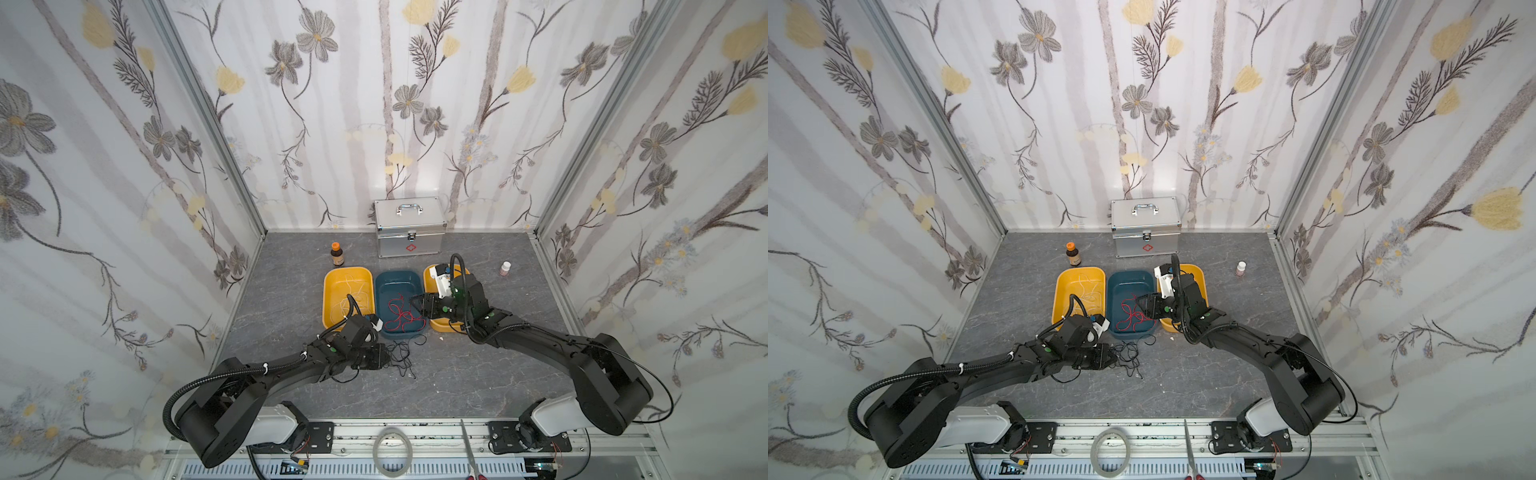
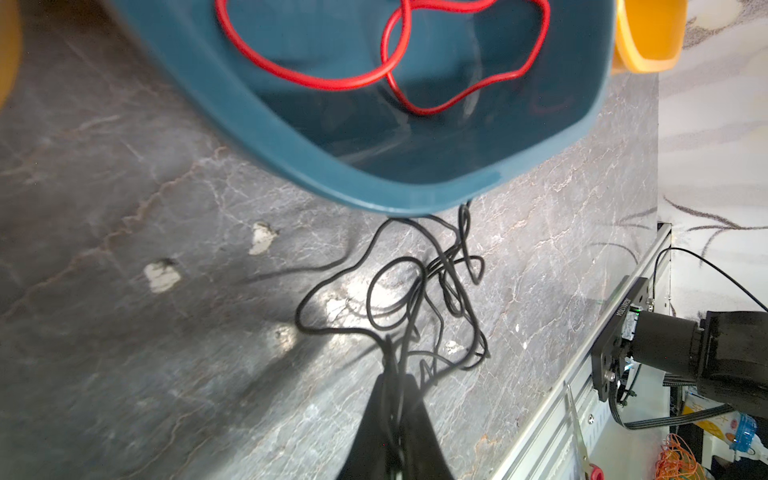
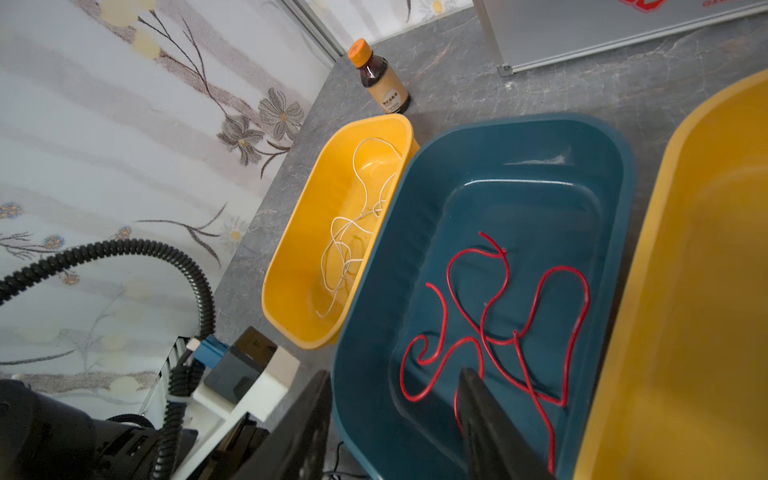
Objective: Untangle the cables
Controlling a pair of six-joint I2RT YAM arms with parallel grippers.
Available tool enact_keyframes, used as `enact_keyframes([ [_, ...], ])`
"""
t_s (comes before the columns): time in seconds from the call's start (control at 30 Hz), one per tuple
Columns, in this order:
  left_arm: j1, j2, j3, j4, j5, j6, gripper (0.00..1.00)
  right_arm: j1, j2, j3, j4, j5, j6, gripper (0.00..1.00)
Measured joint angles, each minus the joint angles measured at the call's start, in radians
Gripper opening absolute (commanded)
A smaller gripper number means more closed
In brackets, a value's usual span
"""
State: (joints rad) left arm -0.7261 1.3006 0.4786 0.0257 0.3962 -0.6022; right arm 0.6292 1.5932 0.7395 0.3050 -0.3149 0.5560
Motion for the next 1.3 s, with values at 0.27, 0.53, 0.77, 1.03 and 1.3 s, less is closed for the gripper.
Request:
enact_keyframes([
  [0.27, -0.008, 0.003, 0.008, 0.000, -0.003, 0.000, 0.09, 0.018, -0.221, -0.222, -0.023, -0.005, -0.022, 0.54],
  [0.53, -0.032, 0.031, 0.035, -0.009, 0.014, 0.010, 0.00, 0.024, -0.306, -0.364, -0.049, 0.002, -0.025, 0.54],
  [0.77, -0.134, 0.013, 0.074, -0.061, 0.047, 0.054, 0.00, 0.033, -0.263, -0.392, -0.043, 0.032, -0.025, 0.54],
  [1.03, -0.167, -0.071, 0.069, -0.126, 0.043, 0.076, 0.00, 0.039, -0.238, -0.424, -0.010, 0.039, -0.026, 0.58],
  [1.3, -0.167, -0.013, 0.082, -0.153, -0.003, 0.083, 0.00, 0.064, -0.317, -0.472, 0.005, 0.008, -0.034, 0.62],
])
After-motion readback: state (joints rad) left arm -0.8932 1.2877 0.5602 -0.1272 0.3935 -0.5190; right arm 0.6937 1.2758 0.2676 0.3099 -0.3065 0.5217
